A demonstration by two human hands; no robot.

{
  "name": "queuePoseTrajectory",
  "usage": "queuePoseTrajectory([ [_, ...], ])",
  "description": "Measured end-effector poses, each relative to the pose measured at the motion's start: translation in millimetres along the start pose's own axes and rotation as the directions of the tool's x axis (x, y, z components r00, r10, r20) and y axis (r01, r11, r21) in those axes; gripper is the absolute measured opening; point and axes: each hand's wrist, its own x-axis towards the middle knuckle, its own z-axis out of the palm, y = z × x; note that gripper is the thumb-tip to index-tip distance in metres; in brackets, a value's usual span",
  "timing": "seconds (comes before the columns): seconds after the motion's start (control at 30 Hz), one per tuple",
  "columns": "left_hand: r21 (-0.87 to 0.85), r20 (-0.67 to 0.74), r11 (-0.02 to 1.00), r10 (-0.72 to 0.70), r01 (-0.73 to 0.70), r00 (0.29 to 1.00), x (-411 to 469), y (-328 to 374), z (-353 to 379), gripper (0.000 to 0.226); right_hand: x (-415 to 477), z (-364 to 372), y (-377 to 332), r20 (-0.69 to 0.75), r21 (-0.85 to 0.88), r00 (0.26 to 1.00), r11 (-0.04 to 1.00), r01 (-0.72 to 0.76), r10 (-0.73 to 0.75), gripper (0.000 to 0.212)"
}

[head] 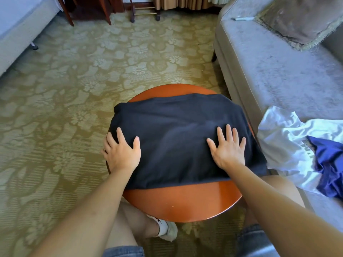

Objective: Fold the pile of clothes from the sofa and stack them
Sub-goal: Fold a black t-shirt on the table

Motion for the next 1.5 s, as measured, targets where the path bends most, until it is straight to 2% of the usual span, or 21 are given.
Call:
queuePoseTrajectory([
  [0.2, -0.137, -0.077, 0.99, 0.028, -0.039, 0.997, -6, -1, -5, 0.078, -10, 1, 5, -0.007, -0.016, 1.0, 1.0, -0.013, 0.013, 0.069],
  [0.37, -0.184, -0.04, 0.981, -0.076, 0.068, 0.996, -10, 3, -13, 0.09, -10, 1, 4, -0.017, -0.03, 1.0, 0.999, -0.017, 0.017, 0.07],
  [0.43, -0.191, 0.033, 0.974, -0.118, 0.122, 0.992, -6, 6, -22, 0.095, -10, 1, 4, -0.02, -0.035, 1.0, 0.999, -0.018, 0.017, 0.07],
  [0.53, -0.223, 0.217, 0.952, -0.16, 0.208, 0.963, 12, 4, -35, 0.102, -10, 1, 5, -0.015, -0.043, 1.0, 0.999, -0.02, 0.02, 0.07],
  [0.67, -0.295, 0.385, 0.929, -0.096, 0.221, 0.918, 24, -9, -42, 0.104, -10, 1, 4, -0.022, -0.043, 1.0, 0.999, -0.019, 0.018, 0.071],
  [0.73, -0.327, 0.412, 0.934, 0.001, 0.147, 0.911, 20, -13, -42, 0.1, -10, 1, 3, -0.018, -0.045, 1.0, 0.999, -0.019, 0.018, 0.07],
  [0.83, -0.423, 0.379, 0.906, 0.141, 0.035, 0.915, 15, -18, -42, 0.085, -10, 0, 3, -0.013, -0.049, 1.0, 0.999, -0.019, 0.018, 0.071],
  [1.0, -0.603, 0.432, 0.79, 0.206, 0.112, 0.878, 22, -31, -45, 0.081, -10, 0, 3, 0.002, -0.058, 1.0, 0.998, -0.022, 0.022, 0.07],
  [1.13, -0.619, 0.519, 0.774, 0.279, 0.13, 0.808, 26, -35, -54, 0.077, -8, 0, 1, 0.011, -0.075, 1.0, 0.997, -0.022, 0.023, 0.07],
  [1.17, -0.62, 0.509, 0.776, 0.286, 0.115, 0.812, 26, -35, -57, 0.07, -8, 0, -1, 0.018, -0.078, 1.0, 0.997, -0.02, 0.021, 0.07],
  [1.27, -0.652, 0.385, 0.754, 0.244, 0.076, 0.89, 22, -36, -59, 0.041, -7, -2, -10, 0.047, -0.08, 0.999, 0.997, -0.014, 0.018, 0.07],
  [1.37, -0.656, 0.382, 0.747, 0.202, 0.11, 0.902, 23, -40, -68, 0.037, -7, -1, -21, 0.074, -0.066, 0.997, 0.998, -0.006, 0.011, 0.07],
  [1.5, -0.669, 0.474, 0.716, 0.202, 0.201, 0.857, 28, -44, -97, 0.042, -10, -7, -33, 0.15, -0.07, 0.988, 0.997, 0.038, -0.027, 0.077],
])
